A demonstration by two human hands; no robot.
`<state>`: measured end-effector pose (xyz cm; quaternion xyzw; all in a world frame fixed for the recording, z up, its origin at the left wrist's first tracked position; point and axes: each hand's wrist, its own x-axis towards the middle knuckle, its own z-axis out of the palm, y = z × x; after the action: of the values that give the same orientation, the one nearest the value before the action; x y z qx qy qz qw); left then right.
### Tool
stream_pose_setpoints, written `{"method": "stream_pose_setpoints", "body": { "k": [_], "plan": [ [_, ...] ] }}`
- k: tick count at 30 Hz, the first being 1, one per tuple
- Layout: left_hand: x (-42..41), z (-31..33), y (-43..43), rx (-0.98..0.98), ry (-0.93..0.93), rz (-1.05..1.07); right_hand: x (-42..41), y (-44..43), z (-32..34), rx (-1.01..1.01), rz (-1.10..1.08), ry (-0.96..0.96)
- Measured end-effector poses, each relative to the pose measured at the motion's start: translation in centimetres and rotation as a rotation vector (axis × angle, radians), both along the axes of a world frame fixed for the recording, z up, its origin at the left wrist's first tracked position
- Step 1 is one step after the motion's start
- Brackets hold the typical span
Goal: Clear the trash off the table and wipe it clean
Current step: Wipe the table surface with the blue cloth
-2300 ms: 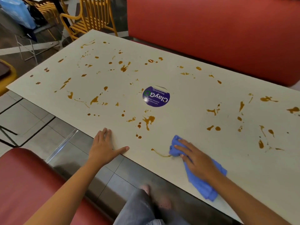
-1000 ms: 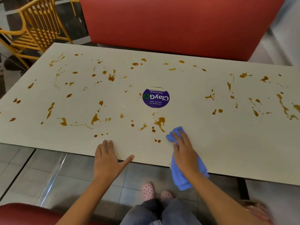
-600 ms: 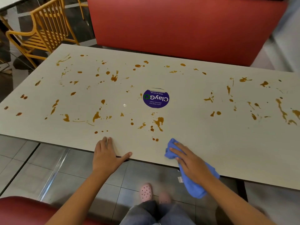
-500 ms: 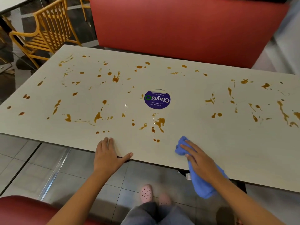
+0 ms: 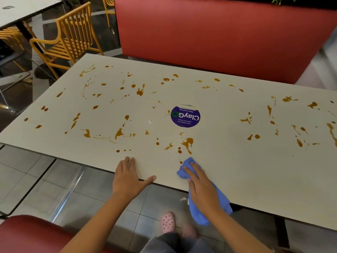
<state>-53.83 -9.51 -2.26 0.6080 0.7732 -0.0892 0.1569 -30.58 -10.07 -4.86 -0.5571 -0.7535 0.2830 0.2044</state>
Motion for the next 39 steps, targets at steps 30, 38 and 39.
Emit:
{"method": "stream_pose_setpoints", "body": {
  "k": [30,38,39],
  "plan": [
    [0.1,0.3,0.2,-0.006,0.018,0.036,1.0,2.4,-0.8,0.034,-0.011,-0.005],
    [-1.0,0.9,-0.2,0.099,-0.115,0.089,6.0,4.4,-0.8,0.048,-0.094,-0.020],
    [-1.4,1.0,-0.2,0.112,-0.120,0.109,6.1,5.0,-0.8,0.049,-0.114,-0.034]
  ]
}}
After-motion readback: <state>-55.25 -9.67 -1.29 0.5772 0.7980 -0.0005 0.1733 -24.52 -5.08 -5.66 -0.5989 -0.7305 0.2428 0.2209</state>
